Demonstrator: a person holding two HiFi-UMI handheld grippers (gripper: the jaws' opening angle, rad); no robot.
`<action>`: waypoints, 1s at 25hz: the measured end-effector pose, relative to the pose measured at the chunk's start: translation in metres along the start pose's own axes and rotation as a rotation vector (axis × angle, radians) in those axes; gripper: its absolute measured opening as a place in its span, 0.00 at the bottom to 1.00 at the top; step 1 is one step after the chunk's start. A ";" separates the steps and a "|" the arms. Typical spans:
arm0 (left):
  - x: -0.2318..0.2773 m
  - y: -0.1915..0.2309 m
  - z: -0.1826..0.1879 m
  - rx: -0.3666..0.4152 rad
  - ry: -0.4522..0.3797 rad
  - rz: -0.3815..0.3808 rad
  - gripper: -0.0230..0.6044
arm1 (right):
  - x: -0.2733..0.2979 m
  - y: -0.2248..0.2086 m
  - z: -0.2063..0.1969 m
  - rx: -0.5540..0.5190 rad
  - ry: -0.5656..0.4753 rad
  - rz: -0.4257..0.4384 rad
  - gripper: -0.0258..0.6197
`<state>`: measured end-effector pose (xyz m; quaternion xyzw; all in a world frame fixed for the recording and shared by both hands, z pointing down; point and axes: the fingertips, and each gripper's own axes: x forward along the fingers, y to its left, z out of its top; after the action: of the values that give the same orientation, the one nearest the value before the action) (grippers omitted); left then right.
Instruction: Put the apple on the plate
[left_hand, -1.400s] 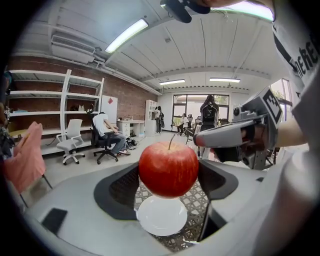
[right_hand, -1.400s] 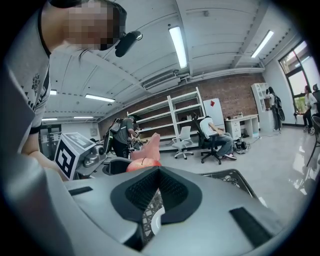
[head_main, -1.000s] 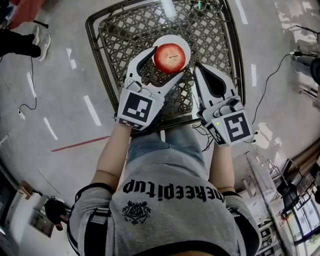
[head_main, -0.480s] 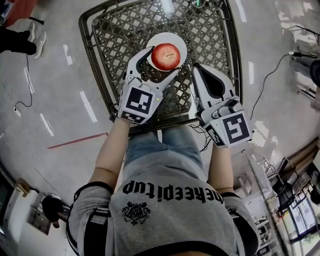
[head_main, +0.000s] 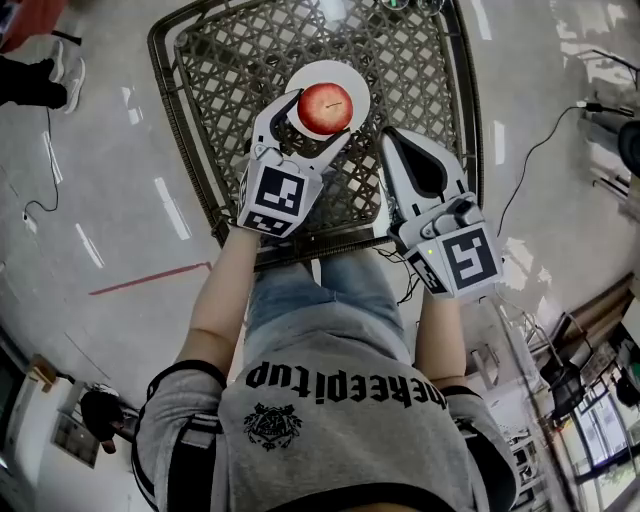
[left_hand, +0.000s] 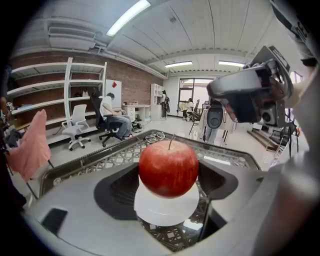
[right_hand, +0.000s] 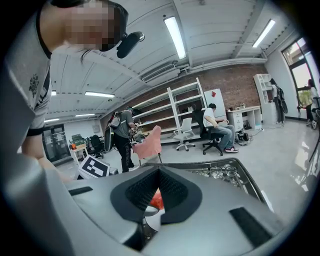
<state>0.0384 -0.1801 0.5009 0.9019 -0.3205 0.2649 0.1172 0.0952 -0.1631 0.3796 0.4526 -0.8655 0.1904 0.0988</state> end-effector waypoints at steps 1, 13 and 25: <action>0.002 0.001 -0.003 -0.002 0.005 0.003 0.68 | 0.000 0.000 0.000 0.001 0.001 0.001 0.05; 0.021 0.006 -0.027 0.004 0.050 0.016 0.68 | 0.003 -0.006 -0.004 -0.004 0.016 0.005 0.05; 0.036 0.005 -0.040 0.006 0.077 0.013 0.68 | 0.005 -0.009 -0.008 -0.003 0.025 0.004 0.05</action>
<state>0.0429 -0.1876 0.5543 0.8894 -0.3206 0.3010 0.1249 0.0998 -0.1683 0.3911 0.4483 -0.8655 0.1947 0.1098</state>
